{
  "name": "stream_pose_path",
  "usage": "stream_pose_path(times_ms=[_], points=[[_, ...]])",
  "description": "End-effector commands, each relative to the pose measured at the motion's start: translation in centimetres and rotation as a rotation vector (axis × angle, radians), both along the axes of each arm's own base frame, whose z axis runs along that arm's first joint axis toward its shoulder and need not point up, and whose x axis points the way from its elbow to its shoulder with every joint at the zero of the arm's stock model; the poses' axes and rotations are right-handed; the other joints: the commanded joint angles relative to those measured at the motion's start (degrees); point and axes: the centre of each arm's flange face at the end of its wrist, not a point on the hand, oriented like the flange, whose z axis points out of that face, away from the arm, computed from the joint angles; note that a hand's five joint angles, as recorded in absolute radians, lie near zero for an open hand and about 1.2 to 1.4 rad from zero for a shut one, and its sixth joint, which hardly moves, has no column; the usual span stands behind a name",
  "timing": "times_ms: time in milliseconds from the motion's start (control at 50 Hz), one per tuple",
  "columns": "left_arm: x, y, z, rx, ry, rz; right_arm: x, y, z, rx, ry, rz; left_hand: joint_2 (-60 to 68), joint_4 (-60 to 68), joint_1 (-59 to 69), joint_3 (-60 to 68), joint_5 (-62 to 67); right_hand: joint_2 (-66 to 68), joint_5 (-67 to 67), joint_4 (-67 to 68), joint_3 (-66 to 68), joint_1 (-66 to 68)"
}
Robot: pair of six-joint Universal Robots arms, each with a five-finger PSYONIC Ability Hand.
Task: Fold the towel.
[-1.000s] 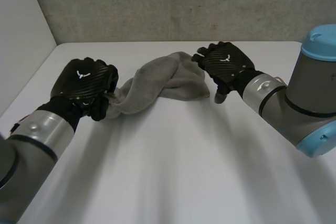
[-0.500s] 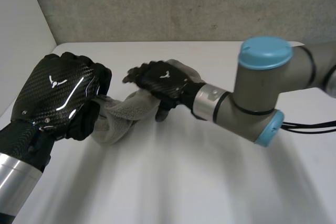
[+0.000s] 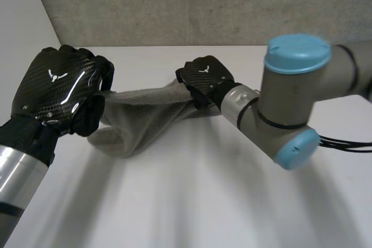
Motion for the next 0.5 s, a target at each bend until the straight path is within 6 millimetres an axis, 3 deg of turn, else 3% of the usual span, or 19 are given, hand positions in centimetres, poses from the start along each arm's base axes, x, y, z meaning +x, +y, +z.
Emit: stream_pose_path(times_ms=[20,120,140,160,200,340,360,380,420,440,460,500], points=[[-0.4,-1.2,-0.8,0.026,0.004,0.002,-3.1,5.1,-0.4,0.074,0.165,0.029,-6.9,-7.4,-3.2,-8.7,-15.8,5.0,2.8,3.1,3.4,3.6],[-0.4,-1.2,-1.0,0.033,0.004,0.001,-4.3,7.7,-1.5,0.205,0.257,0.052,-6.9,-7.4,-3.2,-8.7,-15.8,5.0,2.8,3.1,3.4,3.6],[-0.3,-1.2,-1.1,0.036,0.003,0.004,-4.2,9.2,-1.8,0.249,0.279,0.081,-6.9,-7.4,-3.2,-8.7,-15.8,5.0,2.8,3.1,3.4,3.6],[-0.3,-1.2,-1.1,0.036,0.003,0.004,-4.2,9.2,-1.8,0.250,0.279,0.081,-6.9,-7.4,-3.2,-8.7,-15.8,5.0,2.8,3.1,3.4,3.6],[-0.1,-1.5,-1.1,0.038,0.003,0.018,-3.6,12.0,-2.1,0.335,0.287,0.138,-6.9,-7.4,-3.2,-8.7,-15.8,5.0,2.8,3.1,3.4,3.6],[0.3,-1.8,-1.2,0.039,0.002,0.035,-2.5,15.0,-2.0,0.447,0.237,0.210,-6.9,-7.4,-3.2,-8.7,-15.8,5.0,2.8,3.1,3.4,3.6],[0.4,-1.9,-1.2,0.039,0.002,0.040,-2.3,15.2,-2.0,0.467,0.222,0.229,-6.9,-7.4,-3.2,-8.7,-15.8,-9.9,-12.1,-11.8,-11.6,-11.4],[0.4,-1.9,-1.2,0.039,0.002,0.040,-2.3,15.2,-2.0,0.467,0.222,0.229,-6.9,-7.4,-3.2,-8.7,-15.8,-10.0,-12.3,-12.0,-11.7,-11.5],[0.6,-2.2,-1.1,0.037,0.003,0.052,-1.8,14.8,-1.9,0.479,0.199,0.244,-6.9,-7.4,-3.2,-8.7,-15.8,-39.5,-41.8,-41.4,-41.2,-41.0],[0.6,-2.2,-1.1,0.037,0.003,0.052,-1.8,14.8,-1.9,0.479,0.199,0.244,-6.9,-7.4,-3.2,-8.7,-15.8,-39.6,-41.9,-41.6,-41.3,-41.1],[0.6,-2.3,-1.1,0.037,0.003,0.055,-1.6,14.6,-1.5,0.463,0.187,0.245,-6.9,-7.4,-3.2,-8.7,-15.8,-50.3,-52.6,-52.2,-52.0,-51.8],[0.7,-2.4,-1.1,0.037,0.003,0.058,-1.5,14.3,-1.0,0.448,0.175,0.244,-6.9,-7.4,-3.2,-8.7,-15.8,-56.9,-59.2,-58.8,-58.6,-58.4]])
